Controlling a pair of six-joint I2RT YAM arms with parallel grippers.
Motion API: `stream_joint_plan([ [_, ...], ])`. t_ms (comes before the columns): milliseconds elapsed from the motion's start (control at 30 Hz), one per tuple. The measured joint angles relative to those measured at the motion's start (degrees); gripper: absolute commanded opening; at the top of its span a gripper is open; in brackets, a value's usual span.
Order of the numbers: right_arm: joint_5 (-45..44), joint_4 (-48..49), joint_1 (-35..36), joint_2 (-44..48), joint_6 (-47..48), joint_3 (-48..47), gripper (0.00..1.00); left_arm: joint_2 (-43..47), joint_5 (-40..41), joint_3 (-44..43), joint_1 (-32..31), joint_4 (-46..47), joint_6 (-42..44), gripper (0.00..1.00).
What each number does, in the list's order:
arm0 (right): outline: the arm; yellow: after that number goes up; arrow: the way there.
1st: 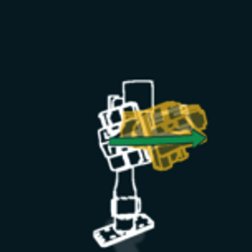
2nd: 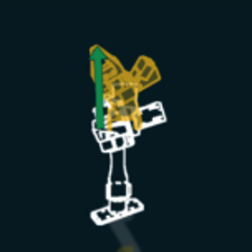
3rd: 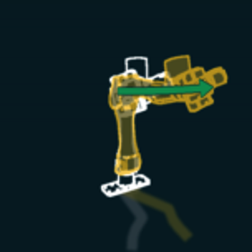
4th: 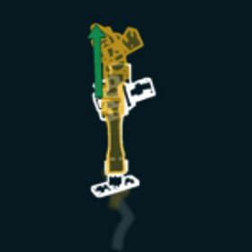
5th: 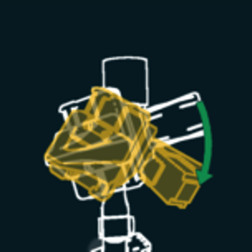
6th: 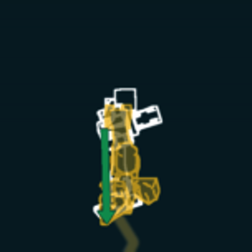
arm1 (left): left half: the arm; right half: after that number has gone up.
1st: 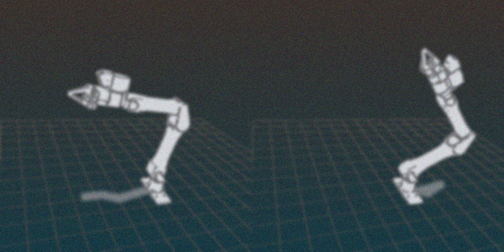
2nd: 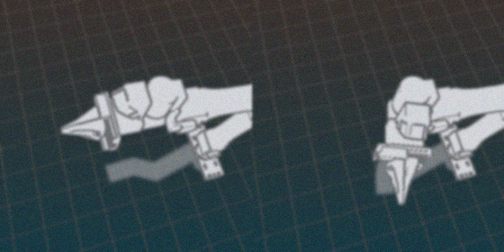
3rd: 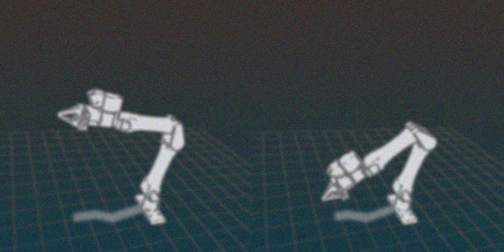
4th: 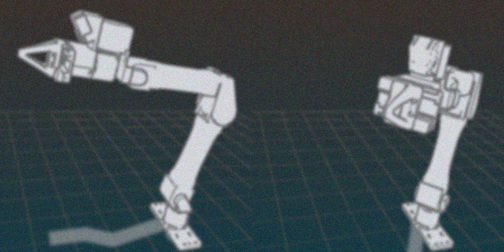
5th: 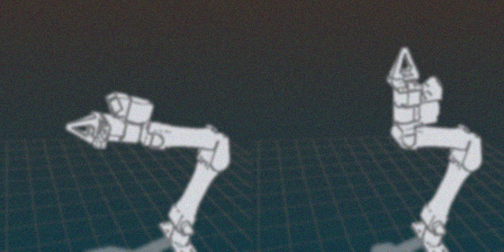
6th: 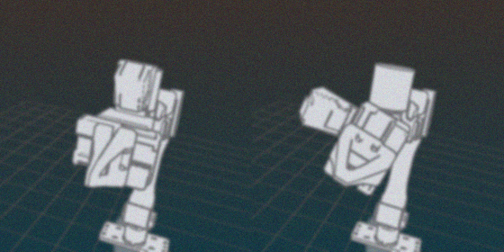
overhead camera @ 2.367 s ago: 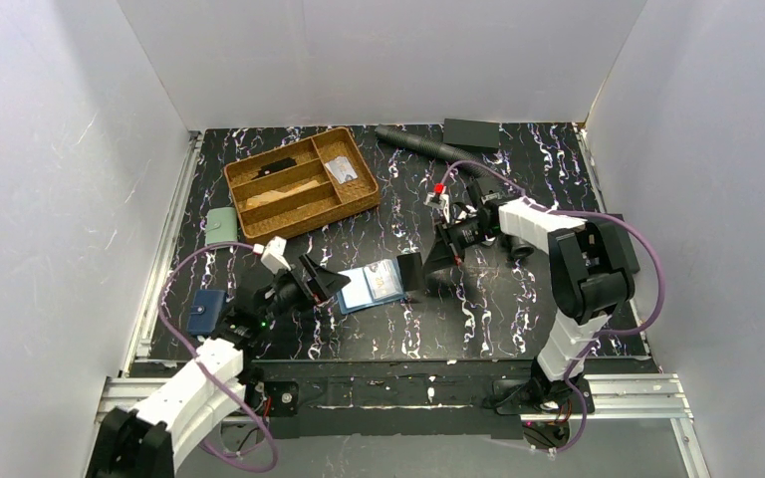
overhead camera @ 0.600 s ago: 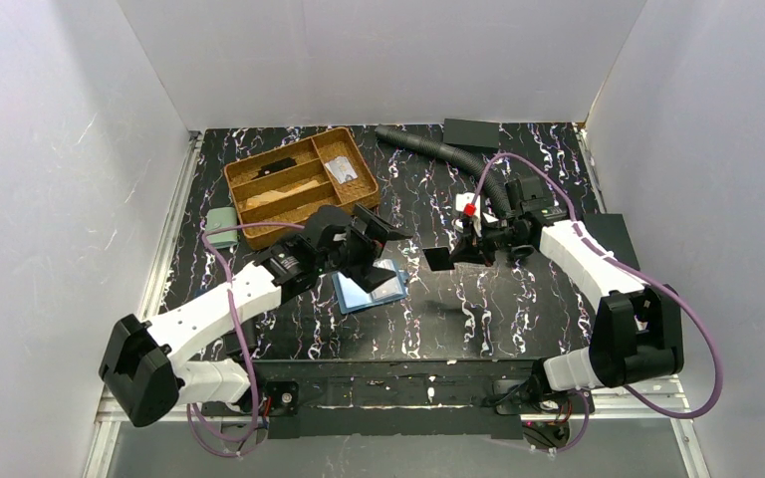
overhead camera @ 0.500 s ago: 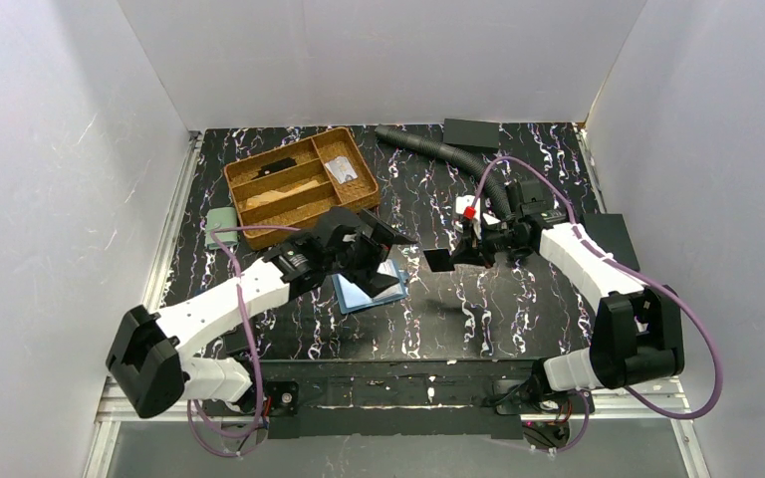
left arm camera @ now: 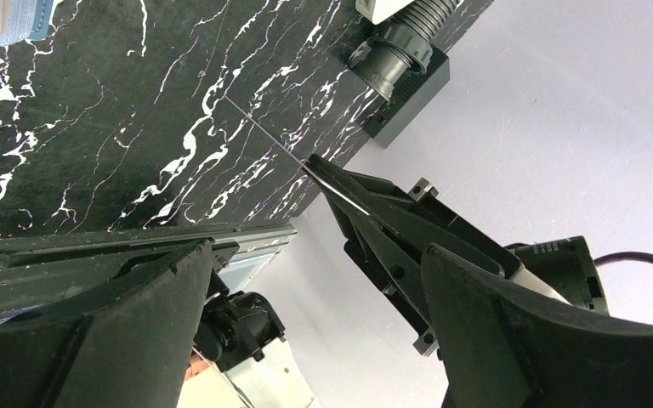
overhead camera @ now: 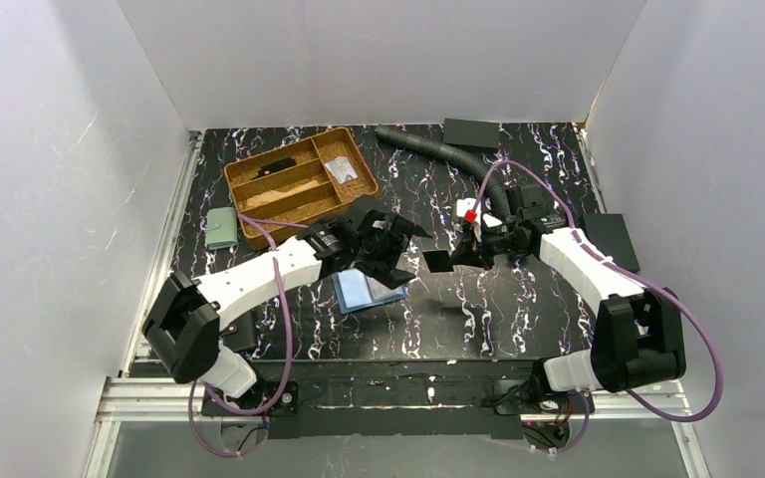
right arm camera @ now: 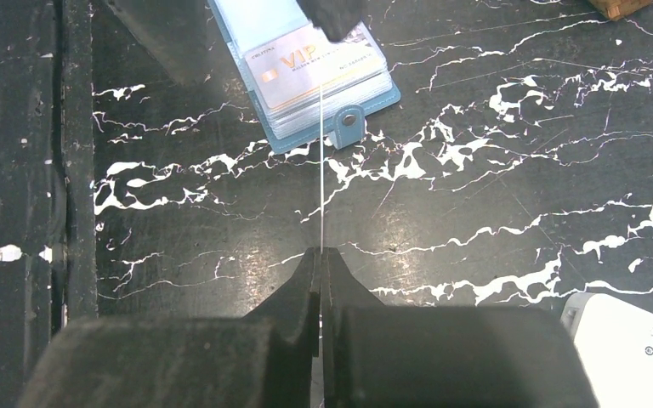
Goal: Take the credit cards out of the card holder
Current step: Place the credit card in the storage box.
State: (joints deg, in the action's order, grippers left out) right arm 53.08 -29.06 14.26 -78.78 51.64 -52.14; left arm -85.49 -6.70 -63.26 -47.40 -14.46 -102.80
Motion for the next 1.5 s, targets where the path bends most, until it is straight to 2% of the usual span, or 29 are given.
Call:
stream_joint_plan([
  [167,0.0,0.6,0.0,0.0,0.0,0.3,0.01,-2.5,0.2,-1.2,-0.3,-0.7,-1.0,0.79],
  [700,-0.3,0.9,0.2,0.0,0.0,0.5,0.01,-11.3,0.0,-9.2,-0.4,-4.7,0.5,0.69],
  [1000,-1.0,1.0,0.4,0.0,0.0,0.6,0.01,-14.6,-0.2,-12.9,-0.4,-8.6,1.8,0.51],
  [1500,-1.6,1.8,0.9,0.1,0.2,1.4,0.01,-17.7,-0.8,-14.3,-0.4,-9.8,2.3,0.39],
])
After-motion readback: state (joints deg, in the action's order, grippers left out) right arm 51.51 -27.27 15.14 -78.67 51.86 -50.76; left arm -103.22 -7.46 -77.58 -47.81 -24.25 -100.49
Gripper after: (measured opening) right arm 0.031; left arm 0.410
